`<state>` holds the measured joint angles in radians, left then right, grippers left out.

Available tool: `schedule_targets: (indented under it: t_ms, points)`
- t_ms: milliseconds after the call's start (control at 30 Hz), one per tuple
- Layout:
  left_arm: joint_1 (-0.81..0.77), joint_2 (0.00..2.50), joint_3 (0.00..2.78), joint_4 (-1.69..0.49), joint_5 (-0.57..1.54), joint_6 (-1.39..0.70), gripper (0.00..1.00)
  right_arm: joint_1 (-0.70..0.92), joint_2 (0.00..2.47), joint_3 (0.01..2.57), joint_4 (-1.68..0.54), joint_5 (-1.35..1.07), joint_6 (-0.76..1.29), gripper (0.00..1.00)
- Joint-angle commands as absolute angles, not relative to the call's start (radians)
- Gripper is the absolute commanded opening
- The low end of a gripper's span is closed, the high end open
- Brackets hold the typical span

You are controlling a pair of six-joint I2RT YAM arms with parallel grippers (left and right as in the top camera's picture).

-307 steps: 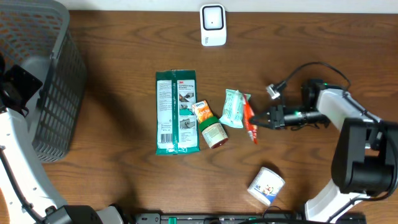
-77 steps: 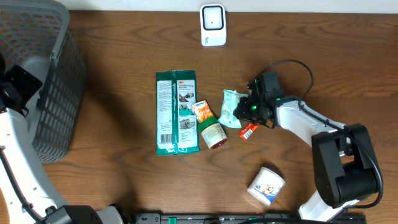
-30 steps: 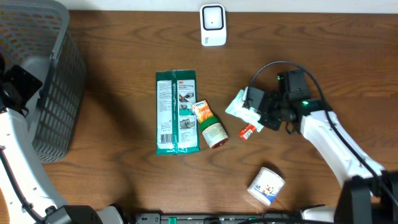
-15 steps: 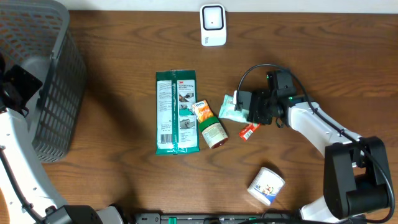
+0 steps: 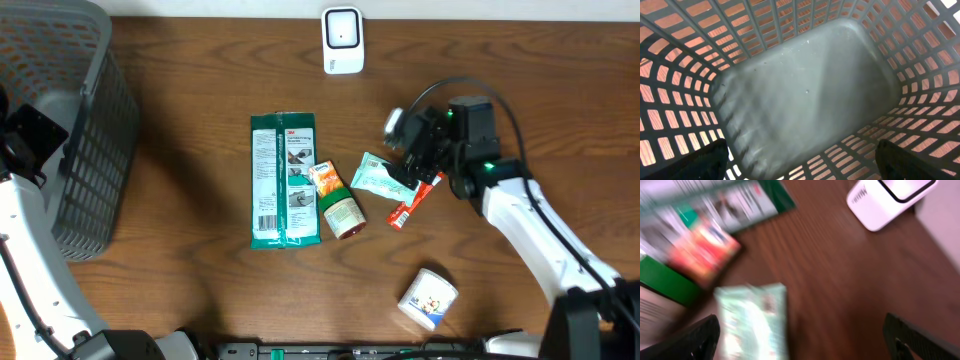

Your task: Scan the item barcode

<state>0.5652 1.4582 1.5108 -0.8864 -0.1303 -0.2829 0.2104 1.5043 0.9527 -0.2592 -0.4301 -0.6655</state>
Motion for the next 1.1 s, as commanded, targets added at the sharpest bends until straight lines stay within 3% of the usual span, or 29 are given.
schedule_targets:
  t_ms: [0,167,300,433,800,1067]
  points:
    - [0.568,1.466,1.524,-0.887,-0.136,-0.27,0.93,0.202,1.499,0.955,-0.296,-0.639,-0.312,0.99]
    - [0.568,1.467,1.524,-0.887,-0.136,-0.27,0.93,0.195,1.541,0.954,-0.41,-0.646,-0.2,0.99]
    - [0.568,1.467,1.524,-0.887,-0.136,-0.27,0.93,0.164,1.589,0.954,-0.428,-0.549,0.027,0.92]
    - [0.568,1.466,1.524,-0.887,-0.136,-0.27,0.94,0.1,1.627,0.954,-0.427,-0.494,0.117,0.89]
    - [0.568,1.467,1.524,-0.887,-0.136,-0.27,0.93,0.015,1.755,0.953,-0.445,-0.532,0.065,0.94]
    - [0.568,1.466,1.524,-0.887,-0.136,-0.27,0.93,0.026,1.847,0.953,-0.377,-0.566,-0.061,0.88]
